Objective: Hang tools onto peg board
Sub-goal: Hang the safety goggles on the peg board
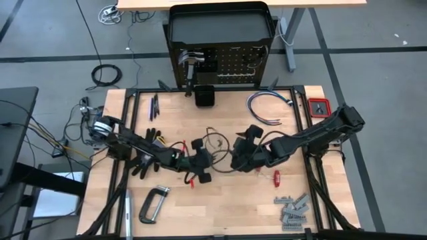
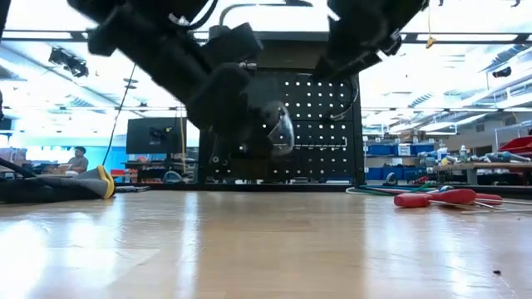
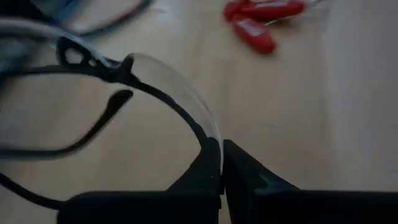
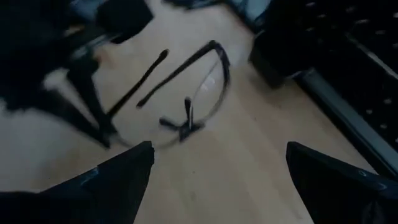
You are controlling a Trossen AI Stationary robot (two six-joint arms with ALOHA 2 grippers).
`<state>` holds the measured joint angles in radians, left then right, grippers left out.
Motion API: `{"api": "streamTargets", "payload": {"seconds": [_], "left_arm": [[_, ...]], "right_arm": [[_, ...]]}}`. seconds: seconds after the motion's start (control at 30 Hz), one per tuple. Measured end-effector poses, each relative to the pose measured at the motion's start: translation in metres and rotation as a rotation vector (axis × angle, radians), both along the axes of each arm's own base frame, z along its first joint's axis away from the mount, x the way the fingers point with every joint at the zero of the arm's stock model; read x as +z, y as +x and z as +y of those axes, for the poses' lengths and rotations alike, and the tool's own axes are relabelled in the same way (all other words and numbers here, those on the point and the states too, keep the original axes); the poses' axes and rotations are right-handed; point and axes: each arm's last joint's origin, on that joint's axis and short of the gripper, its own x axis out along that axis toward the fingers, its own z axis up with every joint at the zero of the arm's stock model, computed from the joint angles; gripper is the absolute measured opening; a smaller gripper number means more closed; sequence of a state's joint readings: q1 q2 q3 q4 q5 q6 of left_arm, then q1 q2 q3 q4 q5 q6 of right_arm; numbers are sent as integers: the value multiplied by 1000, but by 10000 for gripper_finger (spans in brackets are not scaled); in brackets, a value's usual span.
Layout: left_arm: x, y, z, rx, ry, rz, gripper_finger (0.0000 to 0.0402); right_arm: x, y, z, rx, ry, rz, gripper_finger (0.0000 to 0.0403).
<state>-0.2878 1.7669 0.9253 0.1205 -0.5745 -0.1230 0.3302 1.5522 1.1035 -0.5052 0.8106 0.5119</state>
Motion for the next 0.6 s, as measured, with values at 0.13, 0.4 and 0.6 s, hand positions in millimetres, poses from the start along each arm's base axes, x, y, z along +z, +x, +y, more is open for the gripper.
{"api": "streamTargets", "payload": {"seconds": [0.13,0.4,0.6], "left_arm": [[15,10,-1,-30,172,59,8],[24,9,-8,27,410,105,8],[25,8,-8,39,440,106,8]], "right_arm": [[-3,14,-13,-74,-8,-122,363],[9,25,-43,-150,46,-243,281],[8,30,-56,-144,97,-257,207]]}}
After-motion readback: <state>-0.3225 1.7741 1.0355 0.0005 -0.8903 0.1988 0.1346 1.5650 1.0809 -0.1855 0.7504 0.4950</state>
